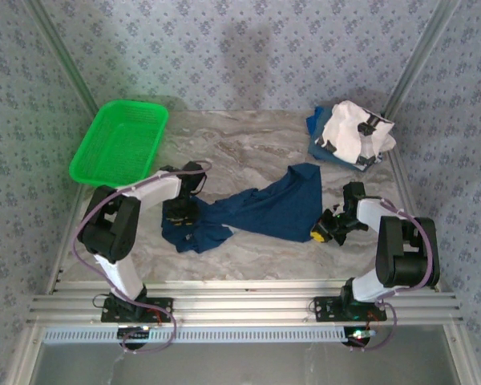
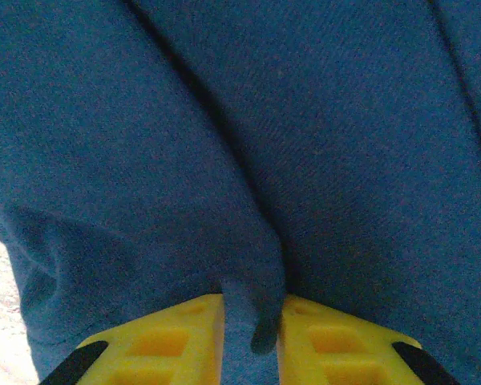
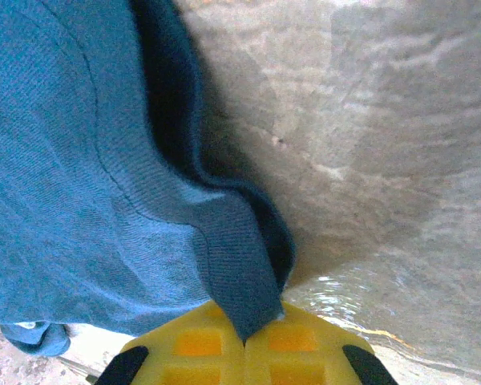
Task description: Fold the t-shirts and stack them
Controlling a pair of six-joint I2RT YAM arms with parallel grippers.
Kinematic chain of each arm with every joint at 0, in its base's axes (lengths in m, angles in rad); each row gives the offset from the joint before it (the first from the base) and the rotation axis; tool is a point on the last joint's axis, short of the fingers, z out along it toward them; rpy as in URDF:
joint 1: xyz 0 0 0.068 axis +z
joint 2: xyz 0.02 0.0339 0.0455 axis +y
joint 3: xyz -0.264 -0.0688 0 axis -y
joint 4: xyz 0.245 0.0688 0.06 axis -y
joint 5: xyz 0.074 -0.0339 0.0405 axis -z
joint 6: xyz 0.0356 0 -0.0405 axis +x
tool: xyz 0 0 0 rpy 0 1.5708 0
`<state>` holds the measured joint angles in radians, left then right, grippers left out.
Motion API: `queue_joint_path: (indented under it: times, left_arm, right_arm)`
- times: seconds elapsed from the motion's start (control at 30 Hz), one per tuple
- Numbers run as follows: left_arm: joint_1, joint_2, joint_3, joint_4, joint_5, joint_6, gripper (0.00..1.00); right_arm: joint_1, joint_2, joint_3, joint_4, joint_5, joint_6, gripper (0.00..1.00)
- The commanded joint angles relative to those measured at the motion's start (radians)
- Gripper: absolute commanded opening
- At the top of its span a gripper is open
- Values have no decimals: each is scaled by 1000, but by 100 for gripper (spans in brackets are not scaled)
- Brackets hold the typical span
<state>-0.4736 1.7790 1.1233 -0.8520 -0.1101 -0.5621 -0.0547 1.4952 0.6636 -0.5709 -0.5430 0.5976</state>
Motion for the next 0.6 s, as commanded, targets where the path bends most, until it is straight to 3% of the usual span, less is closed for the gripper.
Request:
queue_joint_path:
  times: [0.0, 0.1, 0.27, 0.57]
  left_arm:
    - [-7, 15, 38, 2, -25, -7, 21]
    - [-5, 26, 47, 11, -24, -1, 17]
    - [-6, 18, 64, 10, -47, 13, 0]
    - [-5, -163, 81, -29, -68, 28, 0]
  right_arm:
    - [-10, 23, -18, -3, 75, -20, 0]
    - [-11, 20, -21, 3, 74, -19, 0]
    - [-8, 17, -22, 9, 64, -15, 0]
    - [6, -69, 5, 20, 15, -12, 0]
